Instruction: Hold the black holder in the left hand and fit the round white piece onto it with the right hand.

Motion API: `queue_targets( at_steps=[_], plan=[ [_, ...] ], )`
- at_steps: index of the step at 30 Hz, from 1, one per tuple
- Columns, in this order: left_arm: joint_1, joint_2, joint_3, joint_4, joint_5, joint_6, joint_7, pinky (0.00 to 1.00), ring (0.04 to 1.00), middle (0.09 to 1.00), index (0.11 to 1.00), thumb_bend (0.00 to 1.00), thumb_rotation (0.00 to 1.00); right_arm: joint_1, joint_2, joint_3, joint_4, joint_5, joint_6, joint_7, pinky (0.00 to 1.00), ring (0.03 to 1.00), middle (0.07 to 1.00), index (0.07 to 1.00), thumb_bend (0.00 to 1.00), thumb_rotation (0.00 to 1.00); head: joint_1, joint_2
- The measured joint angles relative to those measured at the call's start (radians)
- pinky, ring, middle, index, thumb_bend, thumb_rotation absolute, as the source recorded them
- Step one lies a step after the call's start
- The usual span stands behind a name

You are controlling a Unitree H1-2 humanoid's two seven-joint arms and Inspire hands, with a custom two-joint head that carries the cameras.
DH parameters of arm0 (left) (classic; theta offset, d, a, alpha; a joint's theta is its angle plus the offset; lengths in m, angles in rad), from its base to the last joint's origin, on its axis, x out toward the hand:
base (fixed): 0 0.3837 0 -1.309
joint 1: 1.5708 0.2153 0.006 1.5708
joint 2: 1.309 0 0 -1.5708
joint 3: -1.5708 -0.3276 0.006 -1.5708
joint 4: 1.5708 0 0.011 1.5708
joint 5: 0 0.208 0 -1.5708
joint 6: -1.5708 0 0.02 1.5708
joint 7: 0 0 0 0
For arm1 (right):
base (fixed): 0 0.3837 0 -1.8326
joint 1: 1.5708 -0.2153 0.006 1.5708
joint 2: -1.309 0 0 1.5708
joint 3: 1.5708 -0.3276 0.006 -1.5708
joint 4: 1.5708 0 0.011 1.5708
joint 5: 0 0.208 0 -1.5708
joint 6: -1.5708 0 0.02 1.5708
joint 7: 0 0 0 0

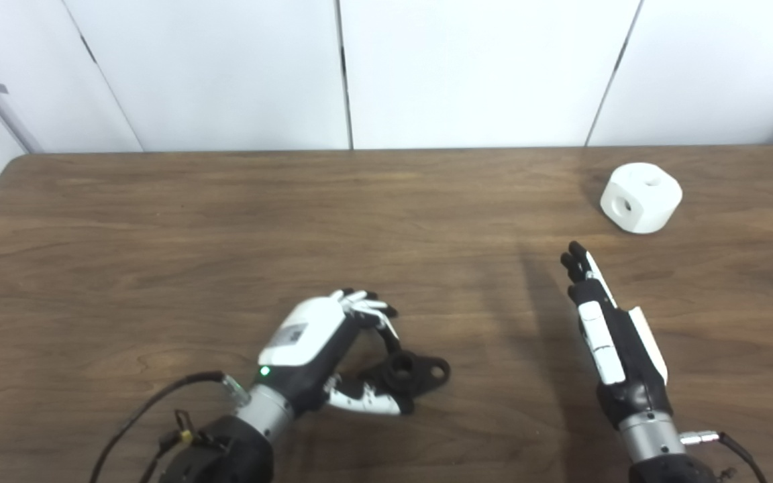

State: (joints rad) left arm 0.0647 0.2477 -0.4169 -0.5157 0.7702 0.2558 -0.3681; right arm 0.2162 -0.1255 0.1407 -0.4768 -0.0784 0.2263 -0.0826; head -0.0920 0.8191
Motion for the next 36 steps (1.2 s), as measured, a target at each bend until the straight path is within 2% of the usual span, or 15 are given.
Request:
queue_targets(
  at_steps=[7,16,36],
  plan=[
    [0.051,-0.013,-0.031,0.003,0.042,-0.008,-0.002,0.99,0.936,0.840,0.489,0.51,0.06,-0.001,0.001,0.000,-0.007,0.004,0.023,-0.001,1.00,1.000,0.964,0.969,0.56,1.00,-0.005,0.012],
    [0.070,-0.016,-0.045,0.029,0.074,-0.070,0.012,1.00,0.936,0.840,0.489,0.51,0.06,-0.003,0.001,0.000,-0.030,0.003,0.033,-0.011,1.00,1.000,0.961,0.966,0.57,1.00,-0.015,0.028],
    [0.088,-0.019,-0.034,0.121,0.084,-0.195,0.123,0.98,0.945,0.840,0.489,0.51,0.06,-0.002,0.000,-0.024,-0.058,0.017,0.072,-0.010,1.00,1.000,0.962,0.966,0.59,1.00,-0.044,0.032]
  ],
)
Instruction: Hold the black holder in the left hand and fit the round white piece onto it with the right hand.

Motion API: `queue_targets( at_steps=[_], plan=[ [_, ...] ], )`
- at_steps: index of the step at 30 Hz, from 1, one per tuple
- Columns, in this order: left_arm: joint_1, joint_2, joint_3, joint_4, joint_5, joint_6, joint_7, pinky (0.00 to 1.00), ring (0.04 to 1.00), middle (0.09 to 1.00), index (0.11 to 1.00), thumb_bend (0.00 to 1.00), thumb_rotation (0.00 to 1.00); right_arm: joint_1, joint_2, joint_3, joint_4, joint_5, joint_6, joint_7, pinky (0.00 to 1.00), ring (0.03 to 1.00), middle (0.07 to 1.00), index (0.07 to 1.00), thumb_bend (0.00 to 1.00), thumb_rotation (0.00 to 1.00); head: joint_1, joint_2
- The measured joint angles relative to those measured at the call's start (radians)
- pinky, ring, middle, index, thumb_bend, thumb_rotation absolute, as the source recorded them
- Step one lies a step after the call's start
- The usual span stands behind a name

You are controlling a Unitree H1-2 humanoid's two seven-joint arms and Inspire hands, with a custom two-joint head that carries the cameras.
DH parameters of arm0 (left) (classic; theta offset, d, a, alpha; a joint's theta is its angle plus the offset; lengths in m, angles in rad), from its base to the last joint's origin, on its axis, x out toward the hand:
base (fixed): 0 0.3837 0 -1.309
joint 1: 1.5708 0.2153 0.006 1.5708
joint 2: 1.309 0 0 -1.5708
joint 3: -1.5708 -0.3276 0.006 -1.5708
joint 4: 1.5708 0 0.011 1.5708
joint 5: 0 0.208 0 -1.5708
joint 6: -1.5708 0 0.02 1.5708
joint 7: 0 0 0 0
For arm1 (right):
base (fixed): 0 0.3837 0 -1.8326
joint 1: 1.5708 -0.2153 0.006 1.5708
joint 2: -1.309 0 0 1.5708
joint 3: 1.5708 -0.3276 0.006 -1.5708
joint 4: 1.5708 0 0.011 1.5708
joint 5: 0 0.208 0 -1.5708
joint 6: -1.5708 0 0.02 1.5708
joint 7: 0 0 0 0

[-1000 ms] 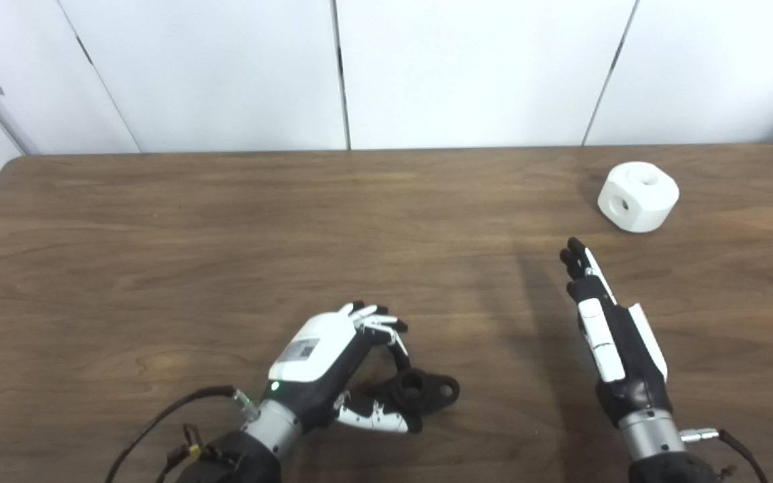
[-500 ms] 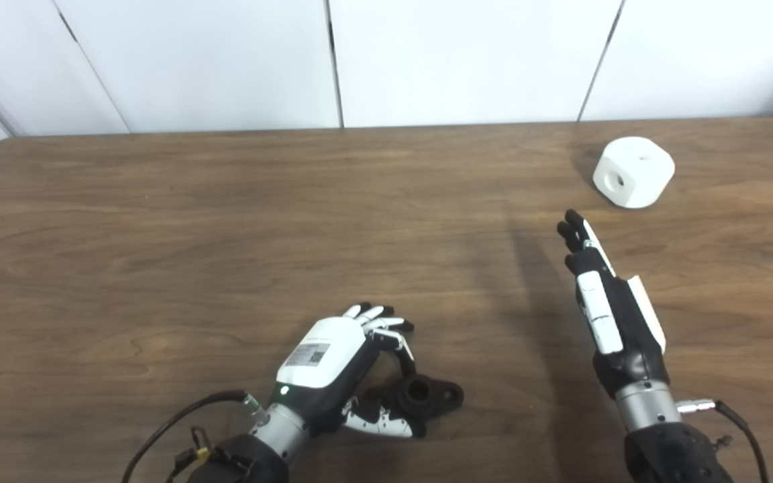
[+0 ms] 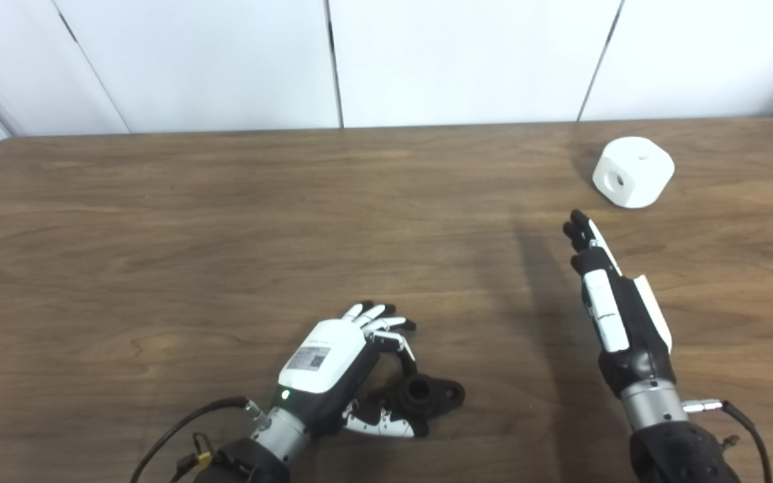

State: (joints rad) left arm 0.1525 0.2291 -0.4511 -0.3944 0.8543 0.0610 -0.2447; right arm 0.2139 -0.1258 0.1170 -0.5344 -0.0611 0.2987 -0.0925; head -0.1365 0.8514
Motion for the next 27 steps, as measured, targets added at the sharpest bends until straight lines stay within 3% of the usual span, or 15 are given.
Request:
queue_targets(
  at_steps=[8,13,23,27],
  plan=[
    [0.000,0.000,0.000,0.008,0.000,-0.006,0.009,0.98,0.946,0.840,0.489,0.51,0.06,0.000,-0.001,-0.011,-0.011,0.011,0.003,0.001,1.00,1.000,0.966,0.967,0.57,1.00,-0.006,-0.002],
    [0.000,0.001,0.000,0.012,0.000,-0.011,0.011,0.97,0.944,0.840,0.489,0.51,0.06,-0.004,-0.002,-0.018,-0.020,0.012,0.032,0.003,1.00,1.000,0.975,0.975,0.57,1.00,-0.057,-0.025],
    [0.000,0.004,0.013,0.021,-0.001,-0.036,0.015,0.98,0.941,0.841,0.489,0.51,0.06,-0.073,-0.007,-0.104,-0.064,-0.031,0.050,0.012,1.00,1.000,0.979,0.983,0.53,1.00,-0.130,-0.071],
    [0.002,0.006,0.016,0.028,-0.007,-0.043,0.022,0.98,0.951,0.845,0.489,0.51,0.06,-0.099,-0.032,-0.135,-0.065,-0.054,0.057,0.025,1.00,1.000,0.981,0.985,0.59,0.89,-0.163,-0.092]
  ],
)
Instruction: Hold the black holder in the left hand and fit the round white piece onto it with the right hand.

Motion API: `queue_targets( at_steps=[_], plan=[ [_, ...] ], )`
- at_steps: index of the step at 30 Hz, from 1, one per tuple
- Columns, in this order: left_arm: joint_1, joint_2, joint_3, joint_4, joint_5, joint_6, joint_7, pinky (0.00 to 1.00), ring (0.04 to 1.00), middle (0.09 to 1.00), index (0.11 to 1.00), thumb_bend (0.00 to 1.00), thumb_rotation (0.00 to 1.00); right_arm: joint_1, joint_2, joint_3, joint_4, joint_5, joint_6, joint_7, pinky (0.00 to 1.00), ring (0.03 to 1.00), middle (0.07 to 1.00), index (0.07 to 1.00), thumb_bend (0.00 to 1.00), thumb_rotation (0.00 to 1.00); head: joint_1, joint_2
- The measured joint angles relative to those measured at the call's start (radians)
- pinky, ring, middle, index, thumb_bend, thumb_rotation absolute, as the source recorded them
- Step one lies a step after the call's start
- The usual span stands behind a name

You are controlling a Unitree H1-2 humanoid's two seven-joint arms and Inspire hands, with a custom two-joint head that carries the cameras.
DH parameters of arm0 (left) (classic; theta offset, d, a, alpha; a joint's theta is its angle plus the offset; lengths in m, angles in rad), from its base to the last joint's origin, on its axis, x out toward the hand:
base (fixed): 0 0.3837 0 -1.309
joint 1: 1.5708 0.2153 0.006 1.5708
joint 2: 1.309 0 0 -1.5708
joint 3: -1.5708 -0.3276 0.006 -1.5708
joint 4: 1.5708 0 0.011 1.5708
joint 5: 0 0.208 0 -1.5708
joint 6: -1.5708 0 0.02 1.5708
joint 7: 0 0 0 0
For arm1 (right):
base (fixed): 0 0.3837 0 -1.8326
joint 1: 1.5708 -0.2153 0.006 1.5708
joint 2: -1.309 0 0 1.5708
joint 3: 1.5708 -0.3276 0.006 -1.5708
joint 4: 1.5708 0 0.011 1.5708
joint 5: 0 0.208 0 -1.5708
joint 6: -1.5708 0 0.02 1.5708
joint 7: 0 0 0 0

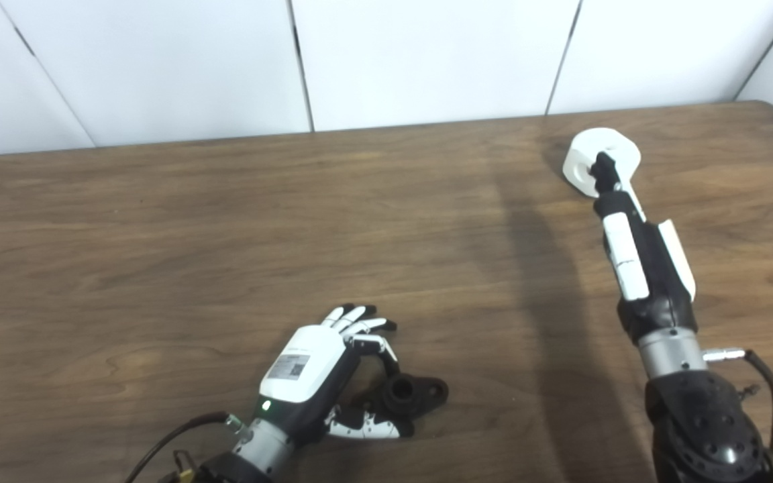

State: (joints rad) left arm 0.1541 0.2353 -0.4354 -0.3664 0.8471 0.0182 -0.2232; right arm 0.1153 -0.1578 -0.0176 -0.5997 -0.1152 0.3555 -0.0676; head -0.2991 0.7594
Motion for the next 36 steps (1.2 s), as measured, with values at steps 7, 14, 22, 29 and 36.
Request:
queue_targets(
  at_steps=[7,14,22,29,36],
  plan=[
    [0.002,0.012,0.012,0.017,-0.019,-0.028,0.013,0.99,0.951,0.844,0.489,0.51,0.06,-0.047,-0.086,0.015,-0.008,-0.251,0.015,0.032,1.00,0.997,0.972,0.980,0.63,0.74,-0.074,-0.043],
    [0.002,0.033,0.023,0.041,-0.046,-0.069,0.037,0.99,0.956,0.845,0.489,0.51,0.06,-0.122,-0.110,0.013,-0.008,-0.374,0.029,0.075,1.00,1.000,0.989,0.998,0.66,0.61,-0.127,-0.084],
    [0.003,0.041,0.027,0.064,-0.063,-0.101,0.066,0.99,0.956,0.840,0.489,0.51,0.06,-0.181,-0.162,-0.025,0.069,-0.440,0.038,0.103,0.99,1.000,0.988,0.979,0.78,0.38,-0.152,-0.109],
    [0.003,0.042,0.033,0.081,-0.076,-0.123,0.078,0.99,0.957,0.842,0.489,0.51,0.06,-0.276,-0.221,-0.036,0.132,-0.485,0.075,0.151,0.91,1.000,0.992,0.966,0.87,0.31,-0.163,-0.118],
    [0.005,0.043,0.034,0.087,-0.080,-0.135,0.088,0.99,0.959,0.842,0.489,0.51,0.06,-0.351,-0.285,-0.026,0.243,-0.548,0.100,0.202,0.94,0.998,0.968,0.954,0.89,0.32,-0.169,-0.132]
  ],
)
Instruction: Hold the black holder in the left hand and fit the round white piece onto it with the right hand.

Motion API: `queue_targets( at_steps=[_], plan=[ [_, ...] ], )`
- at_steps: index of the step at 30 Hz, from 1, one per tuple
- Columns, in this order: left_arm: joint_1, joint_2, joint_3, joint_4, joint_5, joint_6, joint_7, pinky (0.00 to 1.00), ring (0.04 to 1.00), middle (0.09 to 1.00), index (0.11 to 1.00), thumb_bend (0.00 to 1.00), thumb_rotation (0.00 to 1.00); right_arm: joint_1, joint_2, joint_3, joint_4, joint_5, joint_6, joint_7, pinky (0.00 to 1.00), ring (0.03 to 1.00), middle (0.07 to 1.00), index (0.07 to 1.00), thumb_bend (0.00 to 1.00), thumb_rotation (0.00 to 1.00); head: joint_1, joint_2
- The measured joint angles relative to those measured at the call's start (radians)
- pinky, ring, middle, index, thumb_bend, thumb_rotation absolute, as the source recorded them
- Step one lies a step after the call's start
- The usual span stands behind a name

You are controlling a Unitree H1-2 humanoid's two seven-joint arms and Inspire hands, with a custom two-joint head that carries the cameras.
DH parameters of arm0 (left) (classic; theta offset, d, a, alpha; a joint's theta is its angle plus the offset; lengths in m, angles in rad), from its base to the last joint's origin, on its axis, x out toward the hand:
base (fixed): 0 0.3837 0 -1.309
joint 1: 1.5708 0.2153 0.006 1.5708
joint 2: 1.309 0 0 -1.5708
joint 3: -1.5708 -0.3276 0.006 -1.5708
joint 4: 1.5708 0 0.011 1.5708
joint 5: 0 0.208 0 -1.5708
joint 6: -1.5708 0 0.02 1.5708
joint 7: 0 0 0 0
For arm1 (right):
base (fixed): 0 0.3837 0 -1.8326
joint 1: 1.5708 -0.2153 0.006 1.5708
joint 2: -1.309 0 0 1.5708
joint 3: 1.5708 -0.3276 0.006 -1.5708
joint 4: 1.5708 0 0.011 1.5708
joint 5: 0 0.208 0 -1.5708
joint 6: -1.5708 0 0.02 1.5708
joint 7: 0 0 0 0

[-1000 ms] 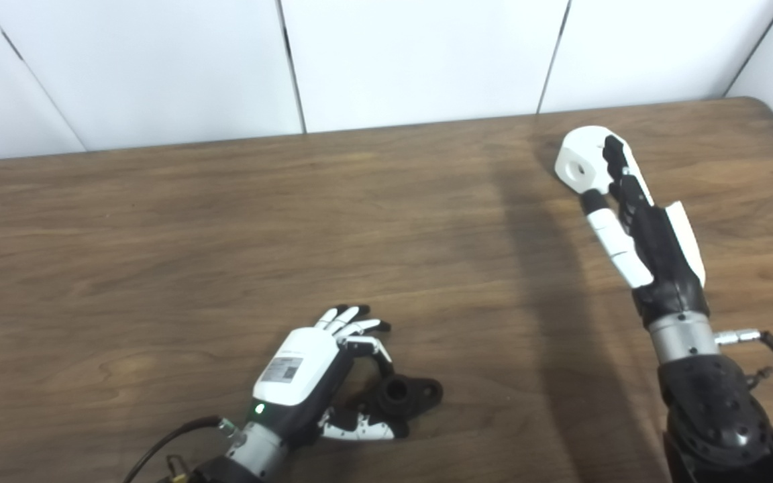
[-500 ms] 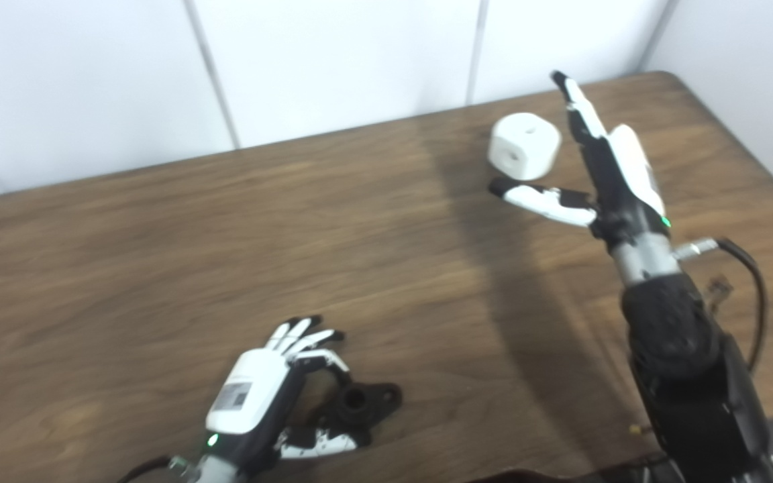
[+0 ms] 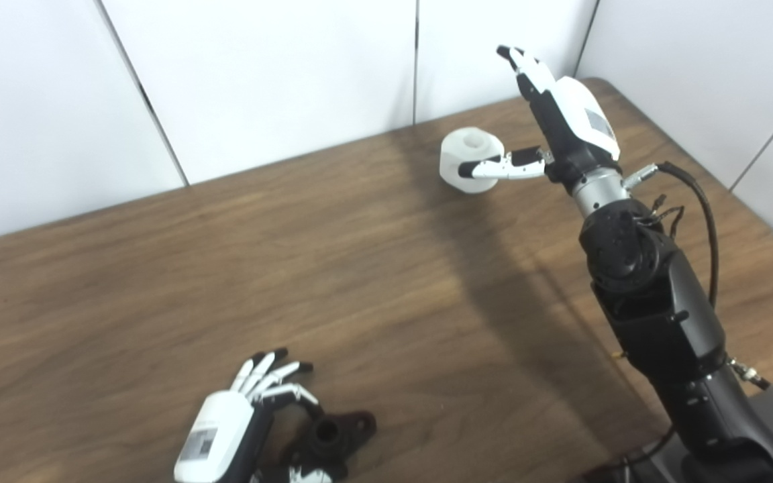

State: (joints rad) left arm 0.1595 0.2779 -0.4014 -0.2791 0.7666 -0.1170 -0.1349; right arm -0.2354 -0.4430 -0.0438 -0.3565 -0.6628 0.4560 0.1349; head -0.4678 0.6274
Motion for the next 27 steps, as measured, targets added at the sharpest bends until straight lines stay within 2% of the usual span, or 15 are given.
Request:
queue_targets(
  at_steps=[5,15,21,27],
  plan=[
    [0.001,0.003,0.002,0.002,0.000,-0.007,0.003,0.99,0.956,0.839,0.489,0.51,0.06,-0.044,-0.036,0.006,0.077,-0.019,0.008,0.046,0.91,0.998,0.961,0.950,0.89,0.34,0.011,-0.006],
    [0.004,0.002,0.002,0.005,0.000,-0.013,0.011,1.00,0.956,0.841,0.489,0.51,0.06,-0.134,-0.058,0.053,0.206,-0.083,0.011,0.163,0.91,0.968,0.930,0.941,0.91,0.39,0.023,-0.003],
    [0.006,0.002,0.002,0.005,0.000,-0.013,0.014,0.99,0.954,0.841,0.489,0.51,0.06,-0.177,-0.038,0.052,0.238,-0.192,0.011,0.315,0.92,0.969,0.926,0.943,0.93,0.39,0.028,-0.002],
    [0.007,-0.001,0.001,0.005,0.000,-0.013,0.015,0.99,0.957,0.841,0.489,0.51,0.06,-0.256,0.027,0.033,0.270,-0.331,0.011,0.478,0.92,0.964,0.909,0.940,0.97,0.36,0.034,-0.005]
  ],
)
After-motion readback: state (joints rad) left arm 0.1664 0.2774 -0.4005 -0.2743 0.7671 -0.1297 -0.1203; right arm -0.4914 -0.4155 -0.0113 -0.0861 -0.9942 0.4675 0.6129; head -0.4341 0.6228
